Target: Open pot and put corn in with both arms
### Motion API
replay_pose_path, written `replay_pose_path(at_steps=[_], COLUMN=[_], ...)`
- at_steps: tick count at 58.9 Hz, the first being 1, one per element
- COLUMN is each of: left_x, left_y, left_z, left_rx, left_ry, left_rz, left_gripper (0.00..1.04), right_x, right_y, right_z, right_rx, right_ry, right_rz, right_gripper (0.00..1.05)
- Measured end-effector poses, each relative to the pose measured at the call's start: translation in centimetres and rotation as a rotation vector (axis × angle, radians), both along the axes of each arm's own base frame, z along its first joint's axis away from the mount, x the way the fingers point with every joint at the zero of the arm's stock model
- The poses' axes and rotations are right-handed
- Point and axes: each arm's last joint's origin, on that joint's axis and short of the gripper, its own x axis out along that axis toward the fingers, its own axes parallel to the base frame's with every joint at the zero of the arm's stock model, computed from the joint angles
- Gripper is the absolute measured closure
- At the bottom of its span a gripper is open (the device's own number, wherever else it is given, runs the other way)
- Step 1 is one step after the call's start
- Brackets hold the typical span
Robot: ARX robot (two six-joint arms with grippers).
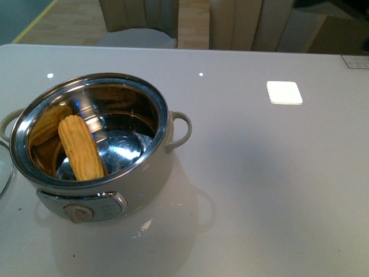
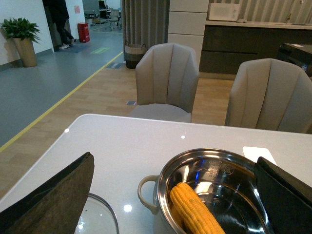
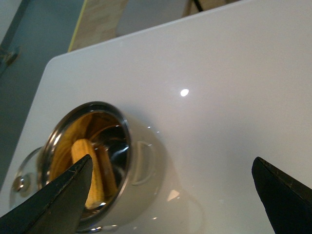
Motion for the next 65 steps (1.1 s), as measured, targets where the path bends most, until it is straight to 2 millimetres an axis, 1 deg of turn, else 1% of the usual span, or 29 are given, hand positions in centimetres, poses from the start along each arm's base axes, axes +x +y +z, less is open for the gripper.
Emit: replay_pose_path(at_steps=[3, 9, 17, 20, 27, 32, 36, 44, 47, 50, 55, 59, 65], left_x=[0.0, 0.0, 0.0, 0.0, 0.0, 0.0, 0.0, 0.0, 0.0, 0.0, 0.0, 0.0, 0.0], left_y=[0.0, 0.0, 0.0, 0.0, 0.0, 0.0, 0.0, 0.0, 0.0, 0.0, 0.0, 0.0, 0.0], left_z=[0.0, 0.0, 0.0, 0.0, 0.0, 0.0, 0.0, 0.0, 0.0, 0.0, 0.0, 0.0, 0.0], left_rx=[0.0, 0.0, 0.0, 0.0, 0.0, 0.0, 0.0, 0.0, 0.0, 0.0, 0.0, 0.0, 0.0], left_ry=[0.0, 0.0, 0.0, 0.0, 0.0, 0.0, 0.0, 0.0, 0.0, 0.0, 0.0, 0.0, 0.0], left_rz=[0.0, 0.0, 0.0, 0.0, 0.0, 0.0, 0.0, 0.0, 0.0, 0.0, 0.0, 0.0, 0.0], left_gripper=[0.07, 0.07, 0.07, 0.07, 0.07, 0.07, 0.07, 0.07, 0.07, 0.07, 0.07, 0.07, 0.07], right_x=[-1.0, -3.0, -5.1, -5.7, -8.5, -9.7, -10.0, -10.1, -10.0, -10.2, -10.6, -10.8, -11.1], right_y=[-1.0, -2.3, -3.3, -3.5, -4.4, -4.7, -4.8, -4.8, -4.9, -5.2, -5.9, -6.4, -7.0], right_z=[-0.4, -1.2, -1.5, -1.6, -2.7, -3.1, -3.1, -3.1, -3.6, -4.0, -3.7, -3.4, -4.0], right_rx=[-0.045, -0.127, -0.222, -0.233, -0.279, -0.296, -0.288, -0.281, -0.241, -0.247, -0.267, -0.298, -0.332], right_ry=[-0.001, -0.003, -0.04, -0.044, -0.039, -0.025, -0.03, -0.049, -0.184, -0.318, -0.477, -0.522, -0.514], right_rz=[-0.051, -0.122, -0.167, -0.173, -0.203, -0.222, -0.224, -0.221, -0.175, -0.145, -0.152, -0.154, -0.144], right_gripper=[0.09, 0.09, 0.09, 0.09, 0.09, 0.09, 0.09, 0.1, 0.18, 0.25, 0.38, 0.51, 0.68])
